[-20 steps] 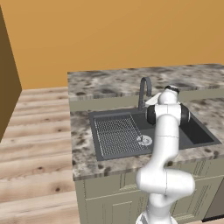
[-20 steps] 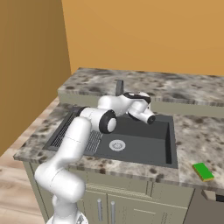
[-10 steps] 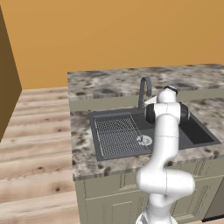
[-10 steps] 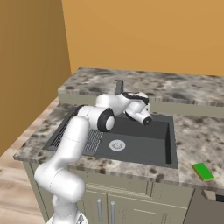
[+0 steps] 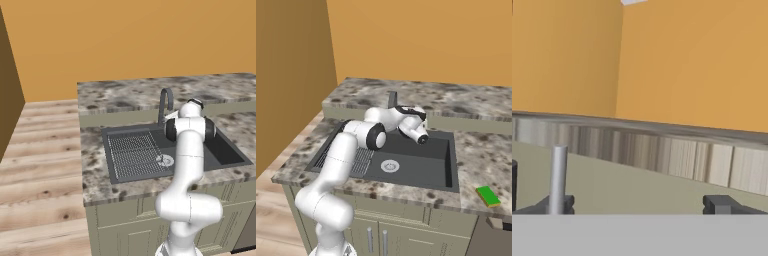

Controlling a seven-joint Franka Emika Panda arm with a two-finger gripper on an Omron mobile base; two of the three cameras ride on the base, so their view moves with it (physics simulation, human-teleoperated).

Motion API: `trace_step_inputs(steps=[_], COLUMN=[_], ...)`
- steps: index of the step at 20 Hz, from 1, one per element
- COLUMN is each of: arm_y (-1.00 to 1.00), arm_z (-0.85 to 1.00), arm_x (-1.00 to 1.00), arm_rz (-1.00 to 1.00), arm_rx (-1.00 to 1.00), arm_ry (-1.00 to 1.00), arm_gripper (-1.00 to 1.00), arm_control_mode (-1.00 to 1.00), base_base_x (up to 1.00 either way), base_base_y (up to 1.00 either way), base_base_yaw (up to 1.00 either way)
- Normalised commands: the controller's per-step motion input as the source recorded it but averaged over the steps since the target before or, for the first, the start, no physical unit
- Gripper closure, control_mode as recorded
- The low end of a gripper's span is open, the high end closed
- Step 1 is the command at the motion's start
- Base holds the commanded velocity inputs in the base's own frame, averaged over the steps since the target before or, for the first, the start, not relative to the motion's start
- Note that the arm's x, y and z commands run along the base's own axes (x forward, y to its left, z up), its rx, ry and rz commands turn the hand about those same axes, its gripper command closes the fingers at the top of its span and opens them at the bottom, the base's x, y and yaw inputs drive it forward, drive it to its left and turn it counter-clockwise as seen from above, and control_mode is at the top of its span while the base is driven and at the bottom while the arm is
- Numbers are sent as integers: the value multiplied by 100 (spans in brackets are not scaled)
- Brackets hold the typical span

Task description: Soak the sponge with water for a few seconds and then drop it inside the sink.

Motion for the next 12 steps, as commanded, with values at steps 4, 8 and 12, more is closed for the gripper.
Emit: trace_step_inputs(steps=[4,8,12], arm_y=[-29,-34,-41], arm_z=[-17,-17,-16], arm_x=[7,9,2], arm_rz=[0,-3,-8], arm_rx=[0,0,0], arm_ry=[-5,-4,-1], arm_gripper=[-100,-100,-100], arm_control_mode=[-100,-100,-100], base_base_x=[0,0,0], base_base_y=[0,0,0], base_base_yaw=[0,0,0])
